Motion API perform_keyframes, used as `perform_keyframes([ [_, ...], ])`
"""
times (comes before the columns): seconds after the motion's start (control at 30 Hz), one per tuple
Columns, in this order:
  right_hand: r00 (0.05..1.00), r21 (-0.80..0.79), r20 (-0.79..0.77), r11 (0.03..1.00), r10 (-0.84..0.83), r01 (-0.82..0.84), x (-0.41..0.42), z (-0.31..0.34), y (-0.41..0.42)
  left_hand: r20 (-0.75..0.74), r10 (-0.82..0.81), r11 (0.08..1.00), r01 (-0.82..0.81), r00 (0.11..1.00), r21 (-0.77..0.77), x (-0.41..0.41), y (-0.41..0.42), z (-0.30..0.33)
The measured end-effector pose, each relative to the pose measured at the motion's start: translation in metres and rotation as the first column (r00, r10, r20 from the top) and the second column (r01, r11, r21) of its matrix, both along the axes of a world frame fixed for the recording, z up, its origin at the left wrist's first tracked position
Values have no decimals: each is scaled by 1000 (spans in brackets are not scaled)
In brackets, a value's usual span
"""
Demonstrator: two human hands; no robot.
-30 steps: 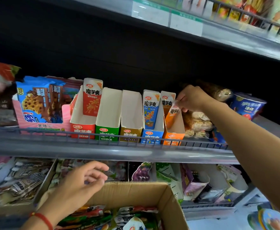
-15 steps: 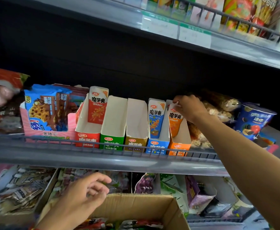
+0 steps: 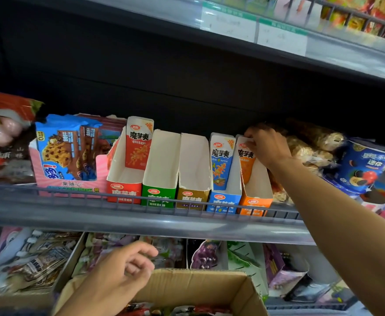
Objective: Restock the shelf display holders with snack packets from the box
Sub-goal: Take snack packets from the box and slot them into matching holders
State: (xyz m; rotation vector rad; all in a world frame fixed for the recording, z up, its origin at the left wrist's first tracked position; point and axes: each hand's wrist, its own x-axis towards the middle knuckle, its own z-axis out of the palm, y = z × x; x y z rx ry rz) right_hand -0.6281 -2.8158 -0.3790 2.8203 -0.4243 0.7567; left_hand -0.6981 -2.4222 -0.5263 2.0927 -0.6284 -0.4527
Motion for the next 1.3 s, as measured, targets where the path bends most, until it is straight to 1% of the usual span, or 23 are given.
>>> perform_keyframes([
  [0.13, 999, 51, 43, 999, 10, -12, 2, -4, -3, 1, 4, 1000, -4, 1000, 12, -2, 0, 1],
  [0.3, 997, 69, 81, 997, 13, -19, 2, -9, -4, 5, 1, 1000, -2, 1000, 17, 0, -1, -1],
  [0.43, 992, 24, 102, 997, 71, -74, -9, -7, 5, 44, -9, 999, 8, 999, 36, 0, 0, -5],
  [0.53, 962, 22, 189, 979, 196, -204, -34, -9, 25, 69, -12, 998, 8, 998, 65, -2, 4, -8],
  [0.6, 904, 19, 224, 926, 365, -378, -62, -17, 50, 115, -15, 994, 2, 993, 106, -6, 4, -9],
  [0.63, 864, 25, 204, 880, 460, -475, -79, -24, 65, 146, -19, 991, -1, 989, 134, -9, 4, -10],
  [0.7, 778, 65, 81, 775, 623, -628, -112, -41, 98, 207, -50, 983, 11, 977, 186, -17, 1, -15],
  [0.73, 736, 105, -26, 734, 676, -671, -126, -52, 113, 227, -78, 975, 27, 971, 219, -21, 0, -19],
  [0.77, 698, 169, -163, 716, 698, -677, -137, -65, 126, 232, -106, 966, 45, 967, 255, -25, 0, -24],
  [0.83, 593, 298, -456, 742, 664, -601, -152, -99, 149, 214, -158, 947, 86, 964, 311, -31, 3, -33],
  [0.87, 525, 322, -586, 772, 617, -548, -157, -119, 159, 205, -178, 938, 103, 963, 332, -34, 5, -37],
  [0.9, 466, 306, -698, 815, 543, -492, -160, -138, 166, 200, -190, 931, 112, 961, 347, -36, 8, -40],
  [0.93, 432, 260, -777, 858, 458, -442, -163, -156, 173, 203, -196, 927, 114, 959, 356, -39, 10, -42],
  [0.97, 430, 198, -819, 891, 379, -409, -166, -171, 178, 213, -197, 928, 112, 957, 356, -41, 12, -43],
  [1.0, 459, 131, -829, 908, 321, -398, -168, -185, 182, 223, -194, 930, 107, 955, 352, -43, 14, -44],
  [1.07, 507, 8, -834, 923, 218, -385, -169, -212, 185, 227, -183, 934, 98, 957, 342, -46, 19, -46],
  [1.1, 509, -24, -842, 928, 181, -371, -168, -223, 185, 223, -176, 938, 94, 959, 335, -47, 20, -46],
  [1.17, 511, -56, -847, 932, 146, -359, -170, -240, 184, 199, -159, 945, 91, 967, 315, -49, 22, -46],
  [1.3, 535, -50, -828, 928, 168, -368, -171, -250, 184, 156, -115, 964, 72, 981, 257, -49, 24, -43],
])
